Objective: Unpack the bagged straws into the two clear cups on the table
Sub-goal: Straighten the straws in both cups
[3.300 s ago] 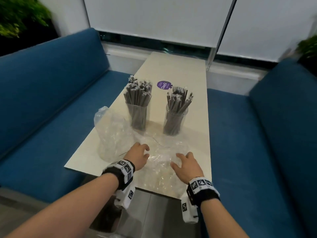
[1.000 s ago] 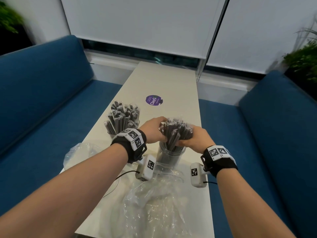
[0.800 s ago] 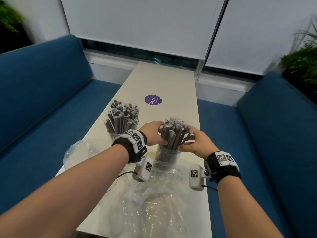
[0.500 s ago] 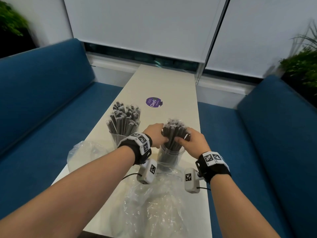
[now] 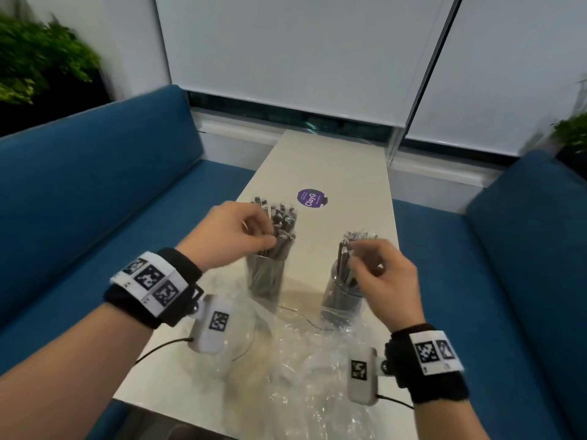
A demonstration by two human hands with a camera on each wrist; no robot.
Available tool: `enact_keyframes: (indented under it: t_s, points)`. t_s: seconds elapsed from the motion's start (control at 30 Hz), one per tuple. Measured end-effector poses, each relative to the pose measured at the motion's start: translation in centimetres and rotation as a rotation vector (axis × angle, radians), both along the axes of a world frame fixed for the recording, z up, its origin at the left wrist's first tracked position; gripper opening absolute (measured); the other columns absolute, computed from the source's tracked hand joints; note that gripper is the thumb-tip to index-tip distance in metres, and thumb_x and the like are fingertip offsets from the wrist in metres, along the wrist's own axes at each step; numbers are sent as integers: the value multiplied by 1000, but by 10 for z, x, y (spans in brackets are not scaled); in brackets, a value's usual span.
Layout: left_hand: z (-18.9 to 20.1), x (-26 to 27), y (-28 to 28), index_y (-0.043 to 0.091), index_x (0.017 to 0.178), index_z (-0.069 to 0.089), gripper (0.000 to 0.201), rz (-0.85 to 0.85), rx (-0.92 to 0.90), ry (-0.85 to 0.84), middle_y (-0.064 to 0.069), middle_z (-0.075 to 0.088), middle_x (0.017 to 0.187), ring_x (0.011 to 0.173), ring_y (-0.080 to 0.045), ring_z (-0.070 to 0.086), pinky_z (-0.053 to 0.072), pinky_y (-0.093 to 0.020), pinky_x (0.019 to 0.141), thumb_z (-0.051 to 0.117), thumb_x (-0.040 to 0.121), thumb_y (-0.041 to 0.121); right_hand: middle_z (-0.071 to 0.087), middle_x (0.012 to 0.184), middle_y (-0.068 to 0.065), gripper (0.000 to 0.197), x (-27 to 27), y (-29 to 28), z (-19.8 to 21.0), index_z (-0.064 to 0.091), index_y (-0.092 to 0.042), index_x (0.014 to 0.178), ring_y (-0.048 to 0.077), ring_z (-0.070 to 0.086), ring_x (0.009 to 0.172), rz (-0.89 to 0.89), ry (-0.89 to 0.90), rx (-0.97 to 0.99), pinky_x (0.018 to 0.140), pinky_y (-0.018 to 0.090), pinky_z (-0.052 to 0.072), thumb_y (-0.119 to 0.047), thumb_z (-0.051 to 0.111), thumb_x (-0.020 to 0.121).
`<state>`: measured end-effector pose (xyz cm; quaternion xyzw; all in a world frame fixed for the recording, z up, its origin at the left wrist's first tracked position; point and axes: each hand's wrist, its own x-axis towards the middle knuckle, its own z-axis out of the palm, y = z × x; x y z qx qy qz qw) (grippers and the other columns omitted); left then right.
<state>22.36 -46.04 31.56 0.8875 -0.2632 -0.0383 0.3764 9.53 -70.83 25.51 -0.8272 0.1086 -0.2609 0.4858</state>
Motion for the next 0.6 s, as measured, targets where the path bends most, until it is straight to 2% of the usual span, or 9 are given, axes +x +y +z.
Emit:
enact_keyframes:
  t_s: [0.07,0.17,0.23,0.3,0.33,0.4,0.47,0.53,0.6]
  points:
    - [-7,28,22,31,100,70,30,107,13,-4,9,70,89,69,-6,62,45,-24,64,87,76,30,67,113,-11,42,18,35,-5,66,-32,126,5,65,89,132,104,-3,81,29,62,-14,77,90]
    - [-27,73,35,31,146,46,91,79,220,107,2,60,133,101,-18,66,49,-31,80,93,68,36,39,151,-9,100,53,67,-26,29,-28,161,8,61,104,213,343,-95,91,29,55,-35,88,80]
    - [-42,96,29,29,161,21,126,-30,322,194,-3,41,157,131,-26,56,47,-35,101,97,61,39,15,166,-4,130,78,74,-35,5,-20,166,16,60,112,222,489,-39,99,33,53,-40,93,73]
    - [-55,110,18,28,164,6,141,-134,376,201,-3,26,168,147,-26,40,37,-38,117,98,59,42,12,167,2,141,102,73,-40,0,-19,166,26,60,123,176,557,-27,109,42,50,-42,97,66]
    - [-60,115,10,28,164,3,143,-178,373,195,-3,24,169,149,-25,38,34,-38,119,98,59,41,21,163,5,139,113,71,-41,7,-20,166,29,58,127,158,554,-56,112,44,48,-42,98,63]
    - [-65,122,-2,26,164,5,139,-248,315,209,-2,34,165,146,-25,42,32,-37,119,98,60,36,49,145,5,112,130,67,-37,37,-23,156,24,59,125,180,498,-94,109,38,47,-31,98,63]
    - [-65,126,-9,24,159,25,118,-276,239,226,-1,51,152,135,-23,51,38,-36,115,96,66,36,67,126,1,80,140,64,-26,58,-21,140,22,64,117,208,454,-156,95,32,47,-20,94,69]
    - [-62,131,-10,22,147,46,86,-265,167,229,-1,62,137,114,-20,60,50,-31,93,89,75,40,72,118,1,64,145,59,-13,65,-20,133,23,67,105,199,436,-224,90,33,51,-20,89,74]
    - [-61,136,-7,24,139,54,70,-238,63,281,0,67,127,92,-16,62,51,-26,68,85,79,42,75,112,1,55,149,52,-6,69,-21,128,23,71,87,171,365,-179,82,38,58,-22,88,76]
